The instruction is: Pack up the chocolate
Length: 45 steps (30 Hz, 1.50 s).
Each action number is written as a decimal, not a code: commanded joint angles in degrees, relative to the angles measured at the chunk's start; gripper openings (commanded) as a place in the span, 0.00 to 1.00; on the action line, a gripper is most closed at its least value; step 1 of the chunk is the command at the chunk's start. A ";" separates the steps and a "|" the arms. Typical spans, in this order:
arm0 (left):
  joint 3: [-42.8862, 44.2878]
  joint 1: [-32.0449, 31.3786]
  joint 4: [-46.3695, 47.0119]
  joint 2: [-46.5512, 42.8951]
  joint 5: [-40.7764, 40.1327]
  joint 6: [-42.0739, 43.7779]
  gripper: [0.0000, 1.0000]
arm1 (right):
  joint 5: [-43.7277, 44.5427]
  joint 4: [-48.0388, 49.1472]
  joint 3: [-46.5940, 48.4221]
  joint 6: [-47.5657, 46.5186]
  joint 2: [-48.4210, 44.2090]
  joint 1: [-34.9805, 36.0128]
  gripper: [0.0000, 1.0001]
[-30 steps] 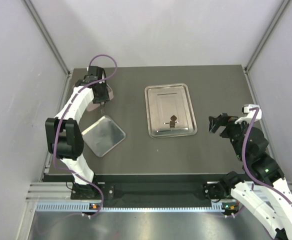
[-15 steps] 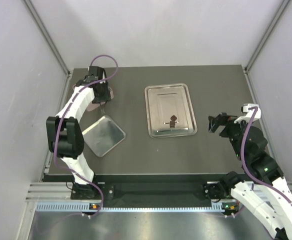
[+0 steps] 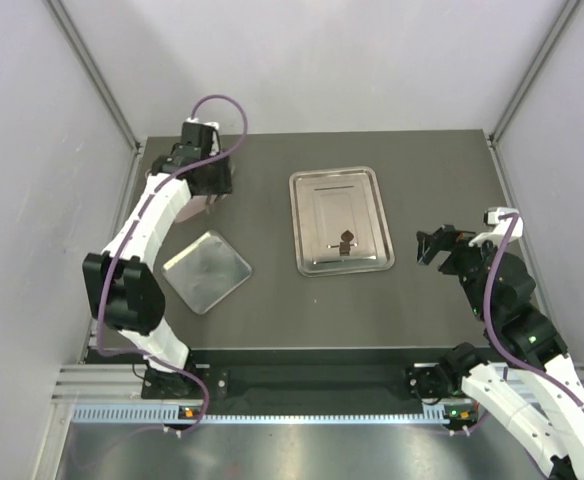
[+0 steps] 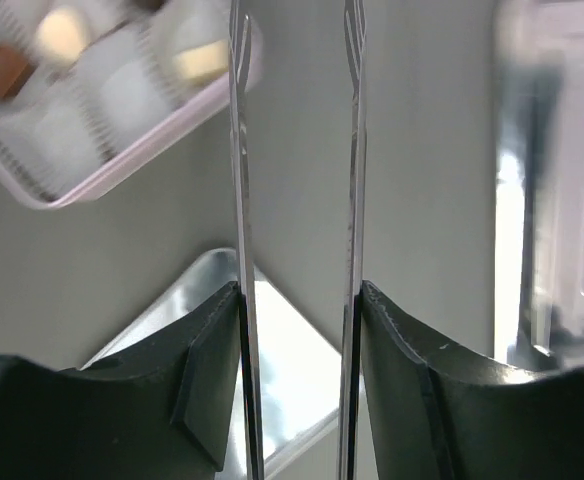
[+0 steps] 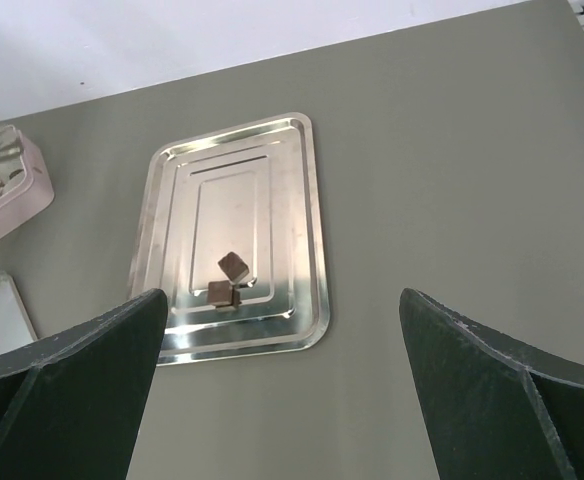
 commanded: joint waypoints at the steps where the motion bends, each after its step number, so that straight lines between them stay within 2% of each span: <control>1: 2.95 -8.88 0.38 -6.15 2.10 1.31 0.52 | -0.18 0.64 2.70 0.79 0.17 -0.10 1.00; 9: -1.79 -29.54 2.22 -6.07 0.69 -1.68 0.52 | -0.44 -1.21 3.05 2.46 -0.01 -0.10 1.00; 18: -6.54 -41.69 4.86 -2.03 0.08 -5.02 0.53 | 0.70 -3.06 3.93 2.55 -0.19 -0.10 1.00; 35: -8.12 -43.55 6.71 1.75 -3.97 -6.07 0.56 | 1.41 -3.15 3.84 2.29 0.08 -0.19 1.00; 45: -8.39 -43.55 7.15 5.09 -4.15 -6.69 0.54 | 1.67 -2.88 3.93 1.94 -0.01 -0.10 1.00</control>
